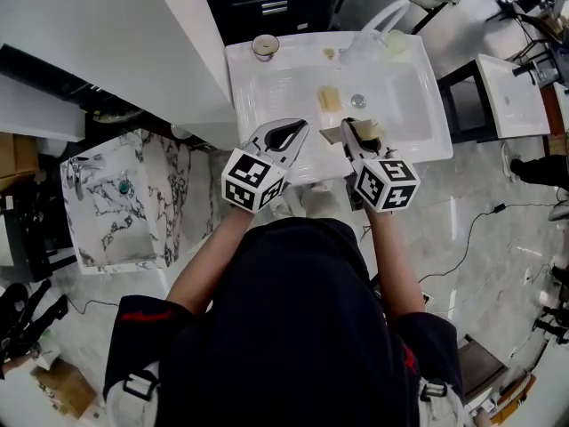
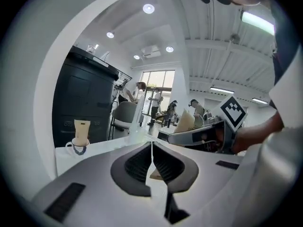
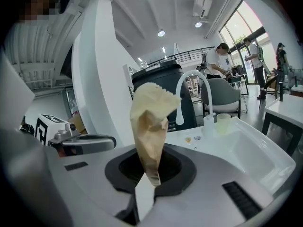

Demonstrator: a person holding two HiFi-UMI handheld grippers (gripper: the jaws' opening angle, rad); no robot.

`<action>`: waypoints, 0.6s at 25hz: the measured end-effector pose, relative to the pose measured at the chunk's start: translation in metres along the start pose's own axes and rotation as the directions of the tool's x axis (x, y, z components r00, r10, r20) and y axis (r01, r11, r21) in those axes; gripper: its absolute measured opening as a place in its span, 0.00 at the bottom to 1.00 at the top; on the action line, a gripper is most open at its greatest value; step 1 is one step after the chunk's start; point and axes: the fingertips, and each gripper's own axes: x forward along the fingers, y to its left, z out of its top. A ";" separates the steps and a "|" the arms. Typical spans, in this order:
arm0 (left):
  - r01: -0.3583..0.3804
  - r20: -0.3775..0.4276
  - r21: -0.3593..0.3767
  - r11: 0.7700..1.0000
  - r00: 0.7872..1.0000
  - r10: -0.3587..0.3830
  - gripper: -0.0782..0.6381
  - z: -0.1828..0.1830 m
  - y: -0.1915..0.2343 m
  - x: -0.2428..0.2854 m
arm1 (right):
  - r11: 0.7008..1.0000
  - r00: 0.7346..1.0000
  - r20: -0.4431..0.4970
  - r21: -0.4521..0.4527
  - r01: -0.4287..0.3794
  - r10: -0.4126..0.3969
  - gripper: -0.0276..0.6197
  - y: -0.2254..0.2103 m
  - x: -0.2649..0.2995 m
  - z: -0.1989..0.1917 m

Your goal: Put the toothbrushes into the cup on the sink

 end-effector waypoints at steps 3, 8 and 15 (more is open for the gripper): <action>0.033 -0.016 0.013 0.999 0.999 -0.033 0.14 -0.002 -0.010 0.009 | 0.999 1.000 0.017 0.029 0.023 -0.023 0.12 -0.010 -0.010 0.001; 0.085 -0.033 0.023 0.996 0.996 -0.084 0.14 0.000 -0.025 0.032 | 0.995 0.996 0.037 0.065 0.073 -0.075 0.12 -0.036 -0.024 0.004; 0.126 -0.043 0.039 0.991 0.991 -0.125 0.14 0.008 -0.039 0.065 | 0.987 0.991 0.051 0.106 0.121 -0.126 0.12 -0.073 -0.035 0.005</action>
